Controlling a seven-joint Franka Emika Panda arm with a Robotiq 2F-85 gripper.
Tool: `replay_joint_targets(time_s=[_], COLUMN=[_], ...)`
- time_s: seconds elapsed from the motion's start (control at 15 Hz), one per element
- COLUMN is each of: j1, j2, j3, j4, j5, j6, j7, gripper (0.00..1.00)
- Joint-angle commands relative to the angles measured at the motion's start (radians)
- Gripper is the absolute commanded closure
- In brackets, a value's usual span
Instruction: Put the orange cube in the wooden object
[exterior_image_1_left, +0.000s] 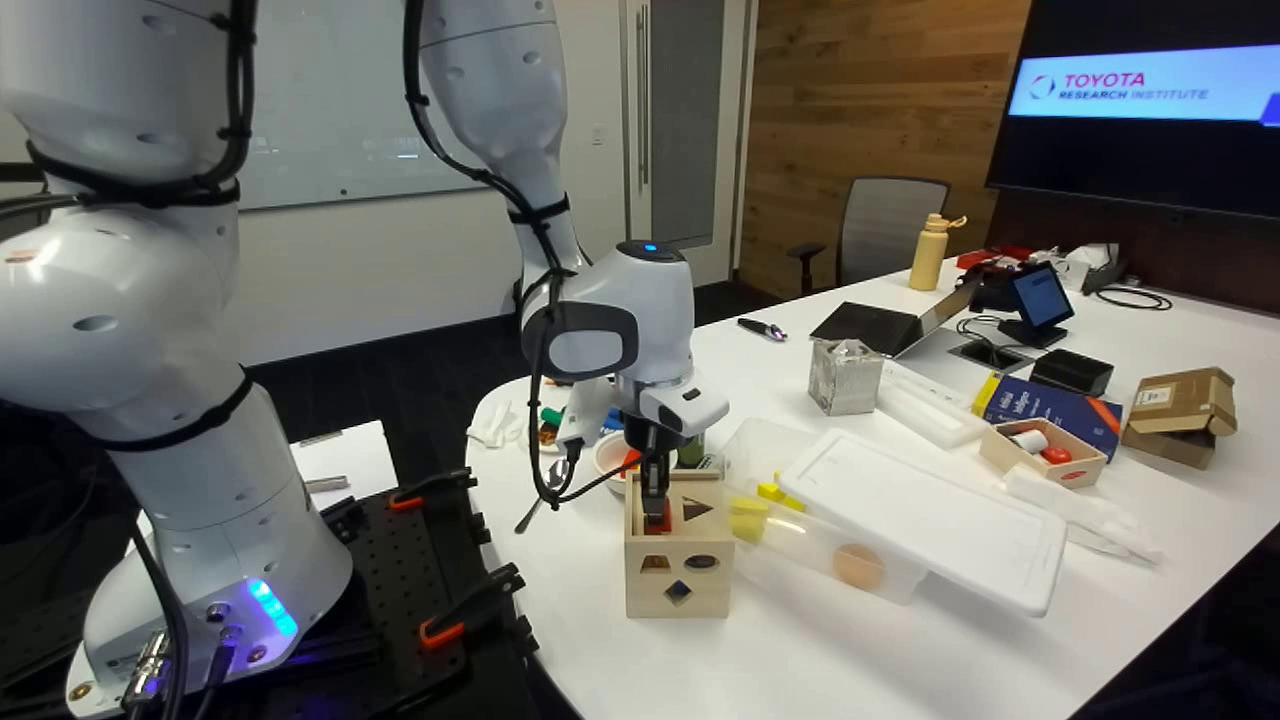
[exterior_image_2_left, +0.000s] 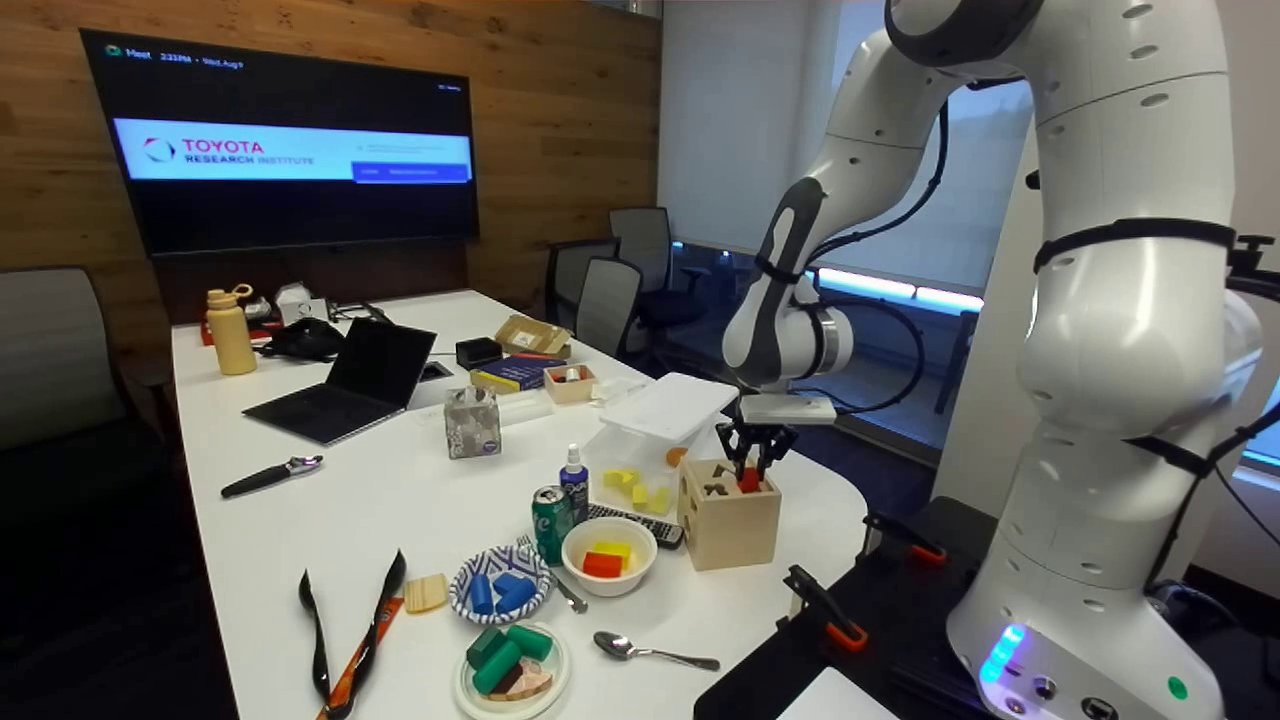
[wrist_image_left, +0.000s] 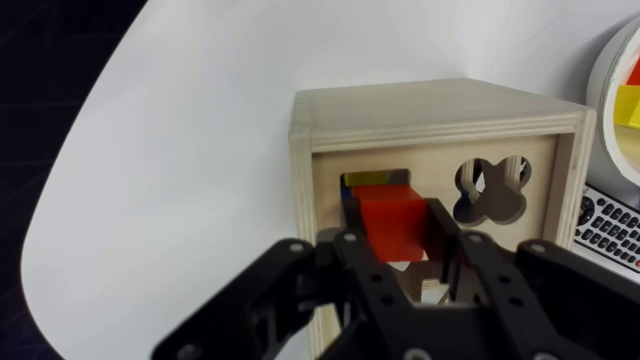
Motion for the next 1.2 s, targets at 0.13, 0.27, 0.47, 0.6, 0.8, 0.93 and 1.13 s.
replay_joint_targets(time_s=[0.13, 0.27, 0.47, 0.6, 0.8, 0.93, 1.13], j1=[0.005, 0.002, 0.006, 0.018, 0.034, 0.045, 0.072], j2=[-0.015, -0.008, 0.001, 0.0, -0.007, -0.016, -0.04], j3=[0.008, 0.014, 0.01, 0.0, -0.012, -0.016, -0.028], j4=[-0.019, -0.017, -0.011, -0.011, -0.014, -0.016, -0.024], j5=[0.023, 0.024, 0.02, 0.011, 0.004, -0.001, -0.013], j6=[-0.049, -0.063, -0.074, -0.07, -0.069, -0.074, -0.081], j7=[-0.019, -0.023, -0.023, -0.016, -0.008, -0.005, -0.001], gripper=[0.92, 0.92, 0.42, 0.34, 0.12, 0.0, 0.0])
